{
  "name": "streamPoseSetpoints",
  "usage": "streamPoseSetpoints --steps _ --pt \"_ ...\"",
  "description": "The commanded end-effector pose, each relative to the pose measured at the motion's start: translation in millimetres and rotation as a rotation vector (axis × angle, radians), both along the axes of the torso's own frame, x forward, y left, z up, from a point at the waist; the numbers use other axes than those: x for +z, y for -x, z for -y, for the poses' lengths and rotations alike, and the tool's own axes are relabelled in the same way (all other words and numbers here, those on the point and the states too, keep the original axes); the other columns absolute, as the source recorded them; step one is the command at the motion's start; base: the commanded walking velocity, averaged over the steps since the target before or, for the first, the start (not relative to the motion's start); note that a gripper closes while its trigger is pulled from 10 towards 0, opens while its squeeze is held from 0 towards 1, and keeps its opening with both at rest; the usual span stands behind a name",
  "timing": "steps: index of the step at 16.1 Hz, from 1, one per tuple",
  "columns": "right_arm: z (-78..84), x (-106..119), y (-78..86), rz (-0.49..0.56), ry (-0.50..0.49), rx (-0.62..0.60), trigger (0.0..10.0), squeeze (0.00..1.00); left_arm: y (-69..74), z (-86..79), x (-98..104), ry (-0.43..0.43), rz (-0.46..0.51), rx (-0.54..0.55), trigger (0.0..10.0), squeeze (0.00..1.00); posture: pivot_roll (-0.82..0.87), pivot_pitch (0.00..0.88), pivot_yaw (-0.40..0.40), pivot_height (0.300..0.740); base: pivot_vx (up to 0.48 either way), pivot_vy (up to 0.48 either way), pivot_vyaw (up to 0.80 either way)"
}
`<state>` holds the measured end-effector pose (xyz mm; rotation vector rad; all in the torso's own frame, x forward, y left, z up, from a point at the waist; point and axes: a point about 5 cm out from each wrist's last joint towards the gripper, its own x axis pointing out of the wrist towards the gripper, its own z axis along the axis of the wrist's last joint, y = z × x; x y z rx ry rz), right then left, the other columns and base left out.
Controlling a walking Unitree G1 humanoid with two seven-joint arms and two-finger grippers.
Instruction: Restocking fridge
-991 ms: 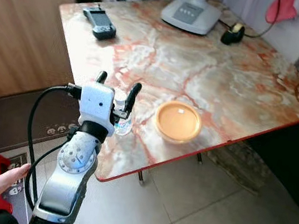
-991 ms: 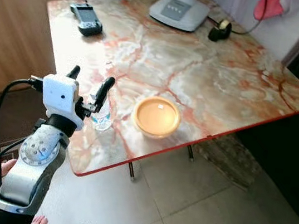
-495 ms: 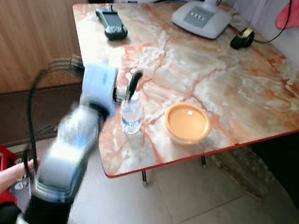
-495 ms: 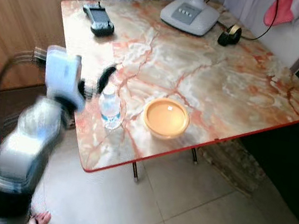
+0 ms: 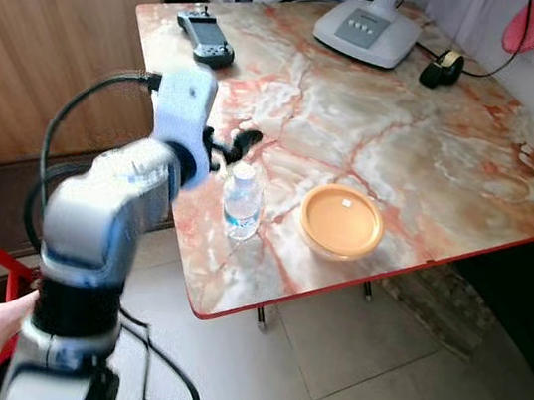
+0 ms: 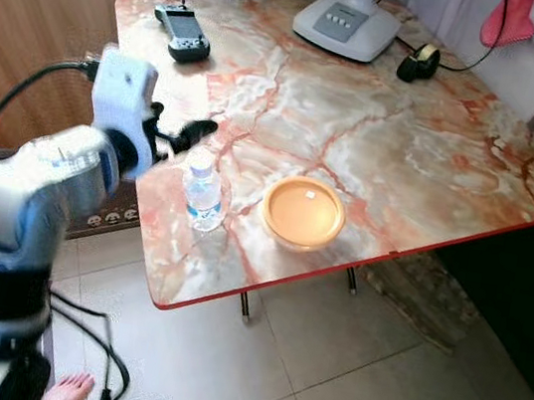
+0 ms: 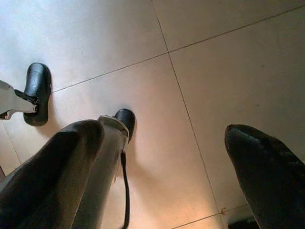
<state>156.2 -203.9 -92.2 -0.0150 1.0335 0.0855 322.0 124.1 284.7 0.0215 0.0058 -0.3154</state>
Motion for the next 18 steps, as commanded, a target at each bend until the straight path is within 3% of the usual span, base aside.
streamPoseSetpoints --steps 1,5,7,10,18 --pt "1.2 -2.7 6.6 -0.028 0.005 -0.008 10.0 0.00 0.9 8.3 6.1 -0.003 -0.019 -0.076 10.0 0.00 0.23 0.127 -0.067 0.740 0.000 0.000 0.00" --pt "-0.3 -2.6 5.4 -0.026 0.001 -0.015 10.0 0.00 3.0 17.4 14.3 -0.108 -0.076 -0.203 10.0 0.00 0.23 0.127 -0.057 0.740 0.000 0.000 0.00" --pt "-0.8 -2.5 4.9 -0.026 0.001 -0.016 10.0 0.00 -3.2 14.6 13.6 -0.134 -0.104 -0.186 10.0 0.00 0.23 0.126 -0.051 0.740 0.000 0.000 0.00" --pt "-1.2 -2.6 4.9 -0.028 -0.001 -0.023 10.0 0.00 -12.3 11.1 -7.8 -0.198 -0.190 -0.195 10.0 0.00 0.24 0.124 -0.044 0.740 0.000 0.000 0.00" --pt "-1.5 -3.0 5.4 -0.032 -0.001 -0.029 10.0 0.00 -14.0 11.2 -17.8 -0.269 -0.243 -0.304 10.0 0.00 0.24 0.108 -0.029 0.740 0.000 0.000 0.00"
